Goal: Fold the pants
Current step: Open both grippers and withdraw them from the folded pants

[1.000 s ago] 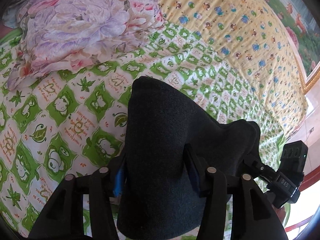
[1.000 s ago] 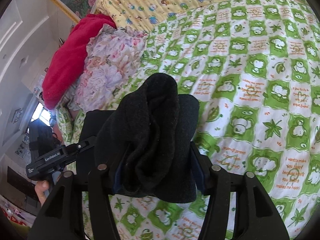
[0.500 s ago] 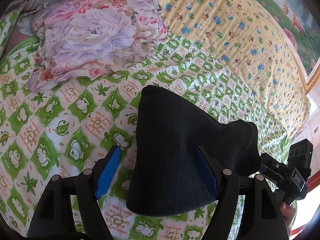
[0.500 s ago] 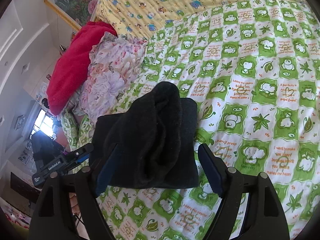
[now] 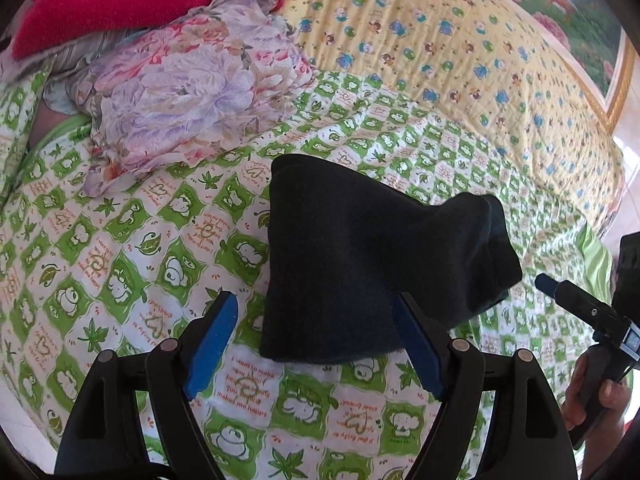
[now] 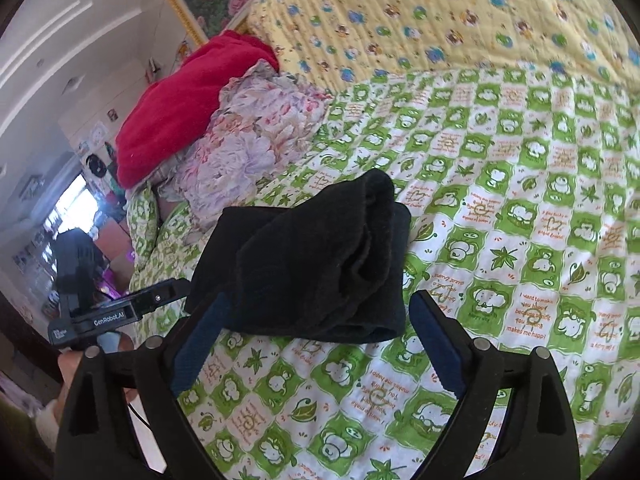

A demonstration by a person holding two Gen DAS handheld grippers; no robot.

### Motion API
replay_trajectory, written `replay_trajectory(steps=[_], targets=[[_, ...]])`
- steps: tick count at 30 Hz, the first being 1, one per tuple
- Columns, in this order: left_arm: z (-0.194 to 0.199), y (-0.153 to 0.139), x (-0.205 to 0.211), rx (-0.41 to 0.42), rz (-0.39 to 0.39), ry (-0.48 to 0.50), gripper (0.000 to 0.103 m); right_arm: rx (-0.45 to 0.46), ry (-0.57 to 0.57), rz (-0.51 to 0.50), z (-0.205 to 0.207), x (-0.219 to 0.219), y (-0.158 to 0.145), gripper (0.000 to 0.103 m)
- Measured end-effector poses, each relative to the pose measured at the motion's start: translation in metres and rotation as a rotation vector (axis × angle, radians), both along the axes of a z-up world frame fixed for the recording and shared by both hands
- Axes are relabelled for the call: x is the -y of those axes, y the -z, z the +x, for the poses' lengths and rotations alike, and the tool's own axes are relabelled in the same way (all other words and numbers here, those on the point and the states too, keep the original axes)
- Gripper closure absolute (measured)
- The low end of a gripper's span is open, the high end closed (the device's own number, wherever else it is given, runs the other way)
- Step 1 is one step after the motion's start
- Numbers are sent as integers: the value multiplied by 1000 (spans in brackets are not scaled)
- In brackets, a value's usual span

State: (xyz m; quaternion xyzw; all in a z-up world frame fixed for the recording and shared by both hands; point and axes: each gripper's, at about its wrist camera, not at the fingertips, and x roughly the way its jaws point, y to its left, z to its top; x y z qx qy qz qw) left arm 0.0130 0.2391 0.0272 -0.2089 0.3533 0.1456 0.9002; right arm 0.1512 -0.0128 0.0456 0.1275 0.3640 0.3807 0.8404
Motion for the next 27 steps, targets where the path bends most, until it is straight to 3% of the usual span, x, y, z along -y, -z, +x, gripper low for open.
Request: replay_trajectory(steps=[12, 15, 27], targets=[[-14, 8, 43, -65, 175, 39, 21, 116, -61, -106, -34, -19, 8, 3], [-17, 8, 45, -60, 186, 40, 20, 149, -65, -162, -42, -26, 13, 3], [-19, 20, 61, -64, 245, 59, 15, 215, -96, -228, -60, -45, 27, 3]])
